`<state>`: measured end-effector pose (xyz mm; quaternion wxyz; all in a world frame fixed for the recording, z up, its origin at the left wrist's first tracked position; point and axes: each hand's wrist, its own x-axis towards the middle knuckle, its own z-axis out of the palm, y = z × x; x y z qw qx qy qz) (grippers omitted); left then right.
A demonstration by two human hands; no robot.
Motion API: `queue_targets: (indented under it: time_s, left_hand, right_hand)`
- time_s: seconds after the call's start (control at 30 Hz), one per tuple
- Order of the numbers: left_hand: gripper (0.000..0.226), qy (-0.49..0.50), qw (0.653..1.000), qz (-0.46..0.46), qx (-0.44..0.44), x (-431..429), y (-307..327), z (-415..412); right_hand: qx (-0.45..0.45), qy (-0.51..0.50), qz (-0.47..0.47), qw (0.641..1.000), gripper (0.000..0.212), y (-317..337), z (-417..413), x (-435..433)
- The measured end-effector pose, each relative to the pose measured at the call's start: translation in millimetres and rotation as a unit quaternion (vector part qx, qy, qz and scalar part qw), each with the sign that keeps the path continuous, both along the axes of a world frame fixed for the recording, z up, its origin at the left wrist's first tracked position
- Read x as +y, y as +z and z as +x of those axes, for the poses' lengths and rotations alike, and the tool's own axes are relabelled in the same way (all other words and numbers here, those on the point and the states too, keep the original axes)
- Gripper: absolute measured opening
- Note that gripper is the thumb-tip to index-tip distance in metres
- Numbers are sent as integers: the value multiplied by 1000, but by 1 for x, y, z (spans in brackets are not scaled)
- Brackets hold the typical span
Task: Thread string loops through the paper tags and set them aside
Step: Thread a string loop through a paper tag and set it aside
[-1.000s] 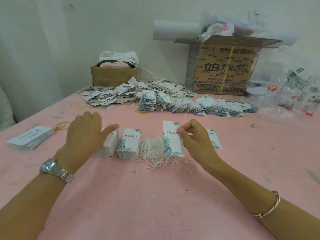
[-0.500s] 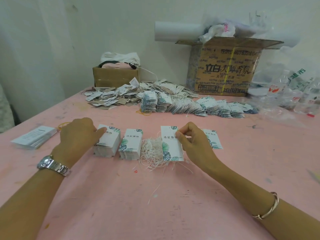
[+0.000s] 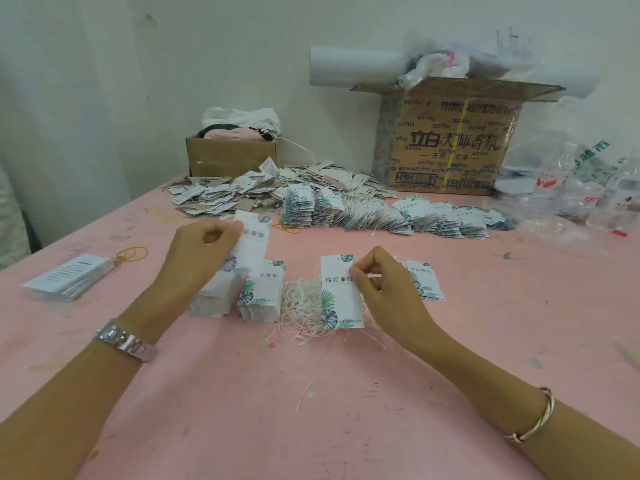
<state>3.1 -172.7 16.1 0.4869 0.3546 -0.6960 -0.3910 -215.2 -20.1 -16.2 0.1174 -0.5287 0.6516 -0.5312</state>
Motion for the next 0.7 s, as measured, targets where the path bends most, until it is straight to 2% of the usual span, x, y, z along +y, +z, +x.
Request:
queue_targets:
  time_s: [0.07, 0.17, 0.27, 0.4, 0.6, 0.7]
  left_hand:
    - [11, -57, 996, 59, 47, 15, -3, -16]
    - [20, -101, 989, 98, 38, 33, -12, -32]
    - [25, -122, 988, 86, 29, 47, -20, -38]
    - [24, -98, 993, 66, 19, 59, -24, -44]
    - [17, -126, 991, 44, 26, 72, -24, -49]
    - [14, -140, 986, 79, 41, 73, -22, -48]
  right_hand:
    - [21, 0, -13, 1000, 15, 0, 1, 1]
    - [37, 1, -47, 998, 15, 0, 4, 3]
    - [33, 17, -85, 996, 14, 2, 8, 4]
    - [30, 42, -130, 990, 15, 3, 15, 8]
    - [48, 64, -150, 985, 8, 0, 19, 9]
    - [51, 71, -152, 985, 8, -1, 19, 10]
